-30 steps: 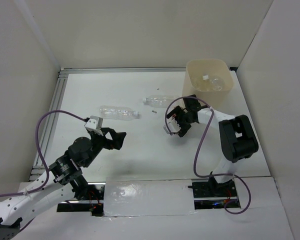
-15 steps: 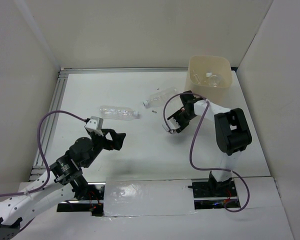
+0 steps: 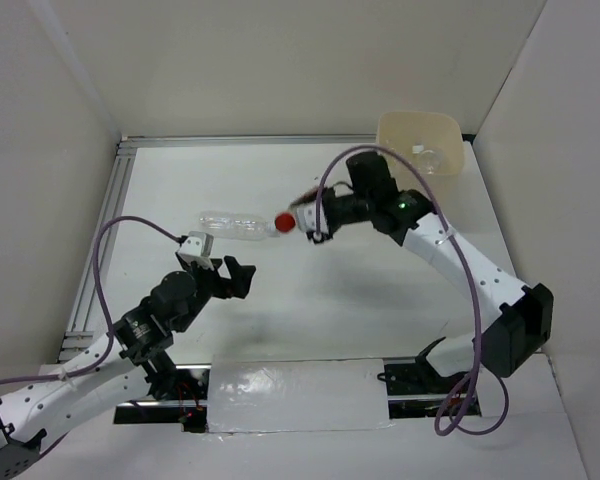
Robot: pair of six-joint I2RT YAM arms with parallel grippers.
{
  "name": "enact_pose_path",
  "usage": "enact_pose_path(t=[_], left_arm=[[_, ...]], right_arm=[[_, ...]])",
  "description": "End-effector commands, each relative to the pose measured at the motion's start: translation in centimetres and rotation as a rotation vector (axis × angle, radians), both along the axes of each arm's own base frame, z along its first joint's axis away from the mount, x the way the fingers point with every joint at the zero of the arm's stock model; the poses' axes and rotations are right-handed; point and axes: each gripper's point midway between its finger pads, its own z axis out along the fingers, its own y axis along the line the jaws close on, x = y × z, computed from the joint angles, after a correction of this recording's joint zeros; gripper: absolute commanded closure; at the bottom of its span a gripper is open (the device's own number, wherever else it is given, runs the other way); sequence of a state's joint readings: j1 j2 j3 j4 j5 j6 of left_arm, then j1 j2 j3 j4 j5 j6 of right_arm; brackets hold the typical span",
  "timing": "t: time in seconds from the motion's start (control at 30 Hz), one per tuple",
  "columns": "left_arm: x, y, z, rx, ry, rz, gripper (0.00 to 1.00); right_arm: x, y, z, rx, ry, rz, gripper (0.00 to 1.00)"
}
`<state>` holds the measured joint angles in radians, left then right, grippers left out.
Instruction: Put the plastic bottles in the bin
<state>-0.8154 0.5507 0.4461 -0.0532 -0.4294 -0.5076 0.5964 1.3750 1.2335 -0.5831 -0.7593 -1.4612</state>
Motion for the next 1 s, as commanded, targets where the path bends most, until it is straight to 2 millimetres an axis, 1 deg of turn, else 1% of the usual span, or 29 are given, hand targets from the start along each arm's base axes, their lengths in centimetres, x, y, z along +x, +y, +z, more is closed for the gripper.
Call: enact_pose_path(t=[0.0,0.03,0.07,0.1,0.13,0.17,0.2,0.23,0.27,0.3,0.33,0.37,0.4,0.43,0.47,0.5,0.57,0.63,0.67,0.7,0.73,0.77,0.8,0.83,0.87,0.93,0.97], left_arm=[[1.0,-0.5,1.2,-0.072,-0.004,0.041,0.00],[1.3,-0.5,1.9,-0.077,-0.008,0.050,0.00],[1.6,-0.8,1.1,-0.062,0.023,0.054,0.00],[1.6,-1.2,1.1,-0.058,0.030,0.042,0.00],[1.9,-1.5,1.8,-0.069,0.025,0.035,0.00],[2.1,-1.9,1.3,-0.053,0.044,0.026,0.00],[2.3,-2.3,1.2,-0.046,0.041,0.012,0.00],[2.5,-2.6,1.7,-0.040,0.031,-0.007,0.00],[2.7,-3.0,2.4,-0.039,0.018,-0.022,0.00],[3.4,-3.4,2.3,-0.012,0.019,-0.027,0.00],[3.5,-3.3,2.3,-0.005,0.017,-0.032,0.00],[3.9,-3.2,2.9,-0.011,0.010,-0.023,0.00],[4.2,-3.1,2.9,-0.003,0.019,-0.013,0.00],[4.6,-3.4,2.5,0.005,0.034,-0.022,0.00],[5.1,-3.1,3.0,0.010,0.033,-0.014,0.00],[5.3,-3.0,2.8,0.018,0.048,-0.014,0.00],[6.0,-3.0,2.9,0.010,0.077,-0.012,0.00],[6.0,-3.1,2.6,0.008,0.102,-0.021,0.00],[6.3,-3.1,2.7,0.005,0.104,-0.020,0.00],[6.3,-3.1,2.7,0.005,0.104,-0.020,0.00],[6.2,-3.2,2.7,0.003,0.106,-0.031,0.00],[6.4,-3.0,2.5,0.001,0.105,-0.021,0.00],[6.5,-2.8,2.5,-0.001,0.106,-0.020,0.00],[6.5,-2.9,2.5,-0.010,0.111,-0.018,0.00],[6.7,-2.7,2.2,-0.008,0.120,-0.016,0.00],[6.8,-2.5,2.5,-0.020,0.125,-0.003,0.00],[6.9,-2.3,1.9,-0.019,0.149,0.011,0.00]], right_arm=[[4.9,0.9,12.9,0.348,0.124,-0.305,0.85],[6.8,-0.1,13.6,0.372,0.163,-0.381,0.85],[7.8,-0.8,16.9,0.439,0.142,-0.424,0.85],[8.8,-1.6,18.1,0.482,0.158,-0.484,0.85],[11.4,-3.8,18.6,0.535,0.213,-0.613,0.85],[12.3,-5.2,21.0,0.588,0.200,-0.651,0.85],[13.5,-6.6,21.6,0.620,0.216,-0.703,0.84],[15.1,-7.9,20.9,0.641,0.287,-0.773,0.84],[16.8,-11.2,20.5,0.652,0.311,-0.867,0.81],[18.4,-14.3,21.2,0.698,0.351,-0.924,0.79],[19.3,-15.6,20.4,0.707,0.386,-0.954,0.79],[19.7,-16.6,19.8,0.704,0.424,-0.974,0.77],[20.1,-17.7,19.3,0.704,0.462,-0.994,0.75],[20.3,-18.1,18.6,0.704,0.512,-0.978,0.74],[21.4,-20.0,17.1,0.712,0.584,-1.023,0.74],[21.7,-20.7,16.6,0.714,0.626,-1.039,0.72],[22.5,-22.0,14.8,0.720,0.721,-1.042,0.70],[22.6,-22.3,14.2,0.715,0.740,-1.047,0.68],[22.4,-22.0,13.9,0.703,0.750,-1.024,0.62],[22.7,-22.0,13.3,0.698,0.761,-1.028,0.58],[22.5,-22.0,13.5,0.690,0.757,-1.029,0.50],[22.8,-21.9,12.6,0.674,0.776,-1.024,0.26],[23.0,-22.0,12.2,0.670,0.785,-1.027,0.13],[23.0,-22.0,12.2,0.670,0.785,-1.027,0.04],[23.0,-22.3,12.2,0.667,0.775,-1.019,0.00],[22.7,-22.6,13.5,0.682,0.745,-1.002,0.00],[22.8,-23.1,14.5,0.696,0.694,-0.994,0.00]])
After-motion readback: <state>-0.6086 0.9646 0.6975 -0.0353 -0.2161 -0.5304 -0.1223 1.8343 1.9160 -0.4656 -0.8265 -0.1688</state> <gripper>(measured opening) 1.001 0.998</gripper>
